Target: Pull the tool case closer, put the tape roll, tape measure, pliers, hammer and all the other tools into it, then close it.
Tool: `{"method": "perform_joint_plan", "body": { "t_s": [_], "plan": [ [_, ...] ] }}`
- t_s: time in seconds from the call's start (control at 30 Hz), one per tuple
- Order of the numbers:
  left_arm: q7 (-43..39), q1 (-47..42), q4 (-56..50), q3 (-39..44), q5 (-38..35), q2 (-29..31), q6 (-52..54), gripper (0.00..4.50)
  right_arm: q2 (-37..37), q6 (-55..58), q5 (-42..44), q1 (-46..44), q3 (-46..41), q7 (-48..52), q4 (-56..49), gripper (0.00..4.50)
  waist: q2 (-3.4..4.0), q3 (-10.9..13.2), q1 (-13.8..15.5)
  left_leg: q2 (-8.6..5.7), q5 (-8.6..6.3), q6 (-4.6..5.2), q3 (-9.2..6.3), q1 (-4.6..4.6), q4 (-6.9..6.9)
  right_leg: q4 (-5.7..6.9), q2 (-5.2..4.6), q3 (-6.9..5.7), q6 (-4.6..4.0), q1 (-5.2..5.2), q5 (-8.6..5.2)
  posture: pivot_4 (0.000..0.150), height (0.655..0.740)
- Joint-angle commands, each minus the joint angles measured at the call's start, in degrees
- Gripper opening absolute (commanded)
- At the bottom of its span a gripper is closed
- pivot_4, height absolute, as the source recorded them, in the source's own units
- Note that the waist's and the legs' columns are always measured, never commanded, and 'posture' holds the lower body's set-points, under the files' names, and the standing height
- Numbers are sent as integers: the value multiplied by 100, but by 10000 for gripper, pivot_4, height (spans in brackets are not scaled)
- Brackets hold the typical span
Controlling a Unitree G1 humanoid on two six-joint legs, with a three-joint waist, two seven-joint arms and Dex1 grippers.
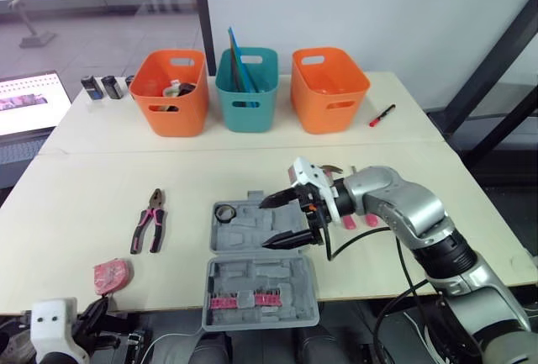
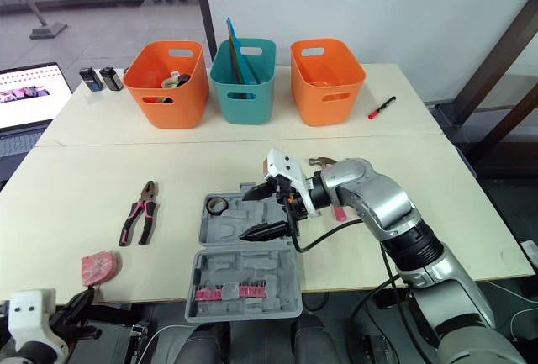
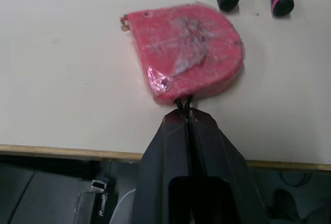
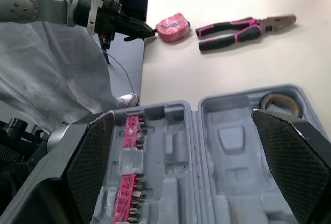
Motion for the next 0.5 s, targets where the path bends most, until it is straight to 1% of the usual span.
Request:
{"method": "perform_joint_plan", "body": {
  "t_s": [0.03,0.17,0.2,0.27,0.33,0.47,0.5],
  "plan": [
    [-421,242,-258,427,-191,211,-306,19577,-8,-7,149,-153,-159,176,-164,45000,-3,-1,-14,0,0,0,0,0,1,0,-1,0,0,0,0,1500,7364],
    [-1167,425,-118,743,-310,799,-368,41122,-9,-14,159,-221,-199,249,-135,45000,-2,0,-39,0,0,0,-1,-1,0,0,-1,-1,-1,-3,0,1500,7364],
    [-1385,406,-123,827,-429,948,-371,44394,2,-37,145,-229,-204,249,-122,45000,-1,0,-40,0,0,0,0,-1,-1,0,-1,0,-1,-4,0,1500,7364],
    [-1730,301,-114,947,-548,1265,-363,44394,35,-62,128,-235,-222,231,-107,45000,-2,0,-33,0,-1,-1,0,-1,0,-2,-3,0,-1,-6,0,1500,7364],
    [-2277,112,93,871,-450,1693,-561,44394,78,-90,110,-235,-231,189,-101,45000,-2,0,-31,0,-1,-1,1,-1,0,-4,-4,0,-4,-22,1,1500,7364],
    [-3394,-627,969,422,-243,2662,-740,44394,148,-98,108,-207,-249,96,-148,45000,2,0,-39,1,0,-1,0,-2,-1,1,-2,-1,-11,-28,6,1500,7364],
    [-3598,-824,1182,327,-169,2853,-829,44394,154,-94,112,-200,-251,80,-171,45000,2,0,-40,0,0,-1,2,-4,-1,3,-2,-1,-13,-11,7,1500,7364]
  ]
}}
